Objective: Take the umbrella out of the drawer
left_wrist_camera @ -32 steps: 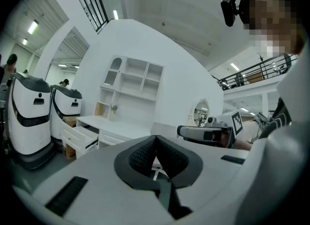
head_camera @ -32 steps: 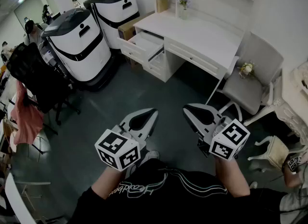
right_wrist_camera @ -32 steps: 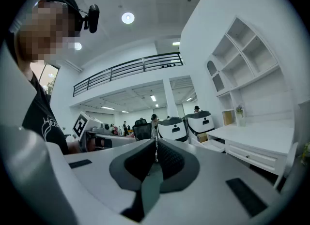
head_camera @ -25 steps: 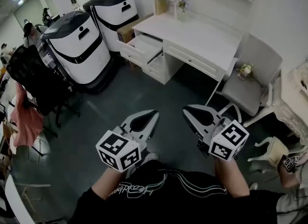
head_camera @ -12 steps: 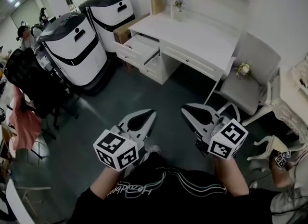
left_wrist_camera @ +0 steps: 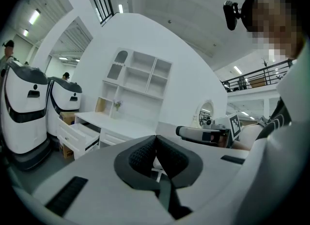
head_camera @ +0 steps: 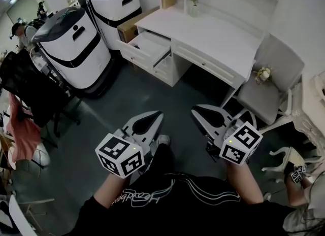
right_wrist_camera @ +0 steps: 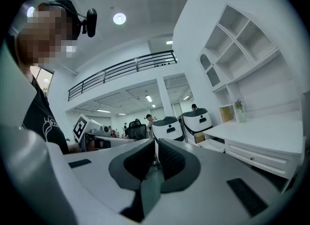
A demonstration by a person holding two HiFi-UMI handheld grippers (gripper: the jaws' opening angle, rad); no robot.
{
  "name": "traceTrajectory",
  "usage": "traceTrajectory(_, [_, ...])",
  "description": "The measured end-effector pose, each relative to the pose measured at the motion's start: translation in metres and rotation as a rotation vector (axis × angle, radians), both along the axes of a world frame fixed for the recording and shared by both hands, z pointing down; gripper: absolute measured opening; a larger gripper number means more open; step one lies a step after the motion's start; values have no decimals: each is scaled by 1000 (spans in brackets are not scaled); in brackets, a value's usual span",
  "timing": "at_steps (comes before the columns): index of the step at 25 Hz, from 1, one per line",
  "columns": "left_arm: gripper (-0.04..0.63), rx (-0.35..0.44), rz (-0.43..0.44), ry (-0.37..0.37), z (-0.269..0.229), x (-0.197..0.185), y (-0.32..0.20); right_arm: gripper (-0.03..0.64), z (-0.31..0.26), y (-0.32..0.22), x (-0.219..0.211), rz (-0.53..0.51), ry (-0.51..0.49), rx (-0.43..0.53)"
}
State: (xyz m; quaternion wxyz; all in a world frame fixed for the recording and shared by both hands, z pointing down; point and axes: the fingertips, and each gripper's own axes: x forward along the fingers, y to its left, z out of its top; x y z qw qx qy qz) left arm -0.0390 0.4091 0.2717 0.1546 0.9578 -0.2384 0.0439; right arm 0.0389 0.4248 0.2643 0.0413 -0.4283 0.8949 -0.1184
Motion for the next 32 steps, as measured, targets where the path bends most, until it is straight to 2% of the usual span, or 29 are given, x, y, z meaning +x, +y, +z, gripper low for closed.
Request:
traceTrajectory(3, [20, -31, 1, -6, 11, 0, -55, 49, 7, -54, 1, 4, -3, -21])
traceTrajectory(10, [20, -113, 4, -25, 34, 7, -225, 49, 30, -220, 5, 9, -13, -105])
traceTrajectory(16, [20, -120, 23, -85, 57, 9, -359, 49, 51, -357, 3, 8, 5, -163])
traceTrajectory(24, [20, -230, -32, -72, 102, 0, -457, 51, 93, -454, 12, -1, 26, -248])
traceTrajectory(28, [20, -241, -74, -73, 109, 4, -498, 52, 105, -502, 21, -41, 31, -267])
traceTrajectory(32, [20, -243, -132, -98, 108, 9, -546, 115, 113, -556, 26, -113, 45, -281])
